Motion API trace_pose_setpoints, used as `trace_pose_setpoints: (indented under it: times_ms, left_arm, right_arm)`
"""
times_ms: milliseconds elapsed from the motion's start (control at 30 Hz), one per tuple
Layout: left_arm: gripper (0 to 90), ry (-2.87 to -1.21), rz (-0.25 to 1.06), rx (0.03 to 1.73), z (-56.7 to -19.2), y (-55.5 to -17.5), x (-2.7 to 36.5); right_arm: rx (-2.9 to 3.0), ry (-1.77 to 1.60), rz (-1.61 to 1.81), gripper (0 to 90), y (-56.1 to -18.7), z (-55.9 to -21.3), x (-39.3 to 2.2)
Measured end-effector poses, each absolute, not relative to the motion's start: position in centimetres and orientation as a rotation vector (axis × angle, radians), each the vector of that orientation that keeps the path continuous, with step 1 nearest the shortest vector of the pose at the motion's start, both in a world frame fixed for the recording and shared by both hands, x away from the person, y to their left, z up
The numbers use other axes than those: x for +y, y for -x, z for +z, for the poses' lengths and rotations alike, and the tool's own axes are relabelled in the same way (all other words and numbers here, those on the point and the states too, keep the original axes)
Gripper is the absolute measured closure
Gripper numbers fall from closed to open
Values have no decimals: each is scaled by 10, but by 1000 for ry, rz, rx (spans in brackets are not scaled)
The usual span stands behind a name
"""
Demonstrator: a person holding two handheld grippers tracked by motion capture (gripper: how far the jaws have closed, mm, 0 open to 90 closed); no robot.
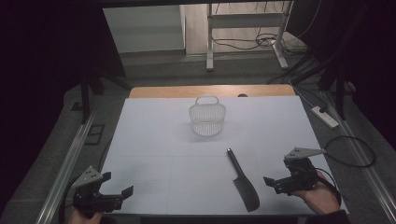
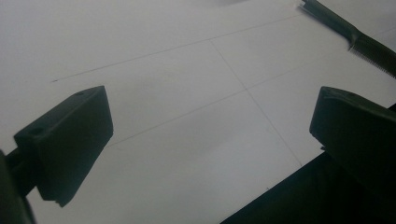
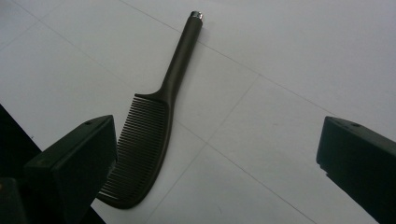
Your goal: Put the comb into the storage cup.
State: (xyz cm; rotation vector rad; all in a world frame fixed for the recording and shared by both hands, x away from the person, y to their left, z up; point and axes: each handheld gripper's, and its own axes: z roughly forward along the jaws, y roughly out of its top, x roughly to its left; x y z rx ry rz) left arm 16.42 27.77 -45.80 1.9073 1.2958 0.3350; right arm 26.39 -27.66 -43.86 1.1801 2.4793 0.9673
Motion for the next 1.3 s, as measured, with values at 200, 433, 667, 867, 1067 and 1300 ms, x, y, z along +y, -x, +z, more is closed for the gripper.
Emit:
trace_pose_setpoints:
  times_ms: [200, 433, 667, 867, 1067, 1300]
  left_arm:
    - [3, -1914, 335, 1297, -458, -165, 277]
    - [5, -1929, 331, 1293, -458, -165, 276]
    - [6, -1929, 328, 1293, -458, -166, 276]
    - [6, -1929, 324, 1293, -458, -166, 276]
    - [7, -1931, 322, 1292, -459, -166, 276]
    - [8, -1936, 319, 1287, -459, -166, 276]
  right_arm:
    - [2514, -1152, 965, 0, -269, -440, -266]
    - [2532, -1154, 928, 0, -276, -441, -257]
    - [2559, -1147, 910, 0, -282, -443, -251]
    - [2573, -1126, 890, 0, -287, -444, -246]
    - [2581, -1118, 870, 0, -292, -444, -240]
    - [2599, -1105, 848, 0, -296, -445, -232]
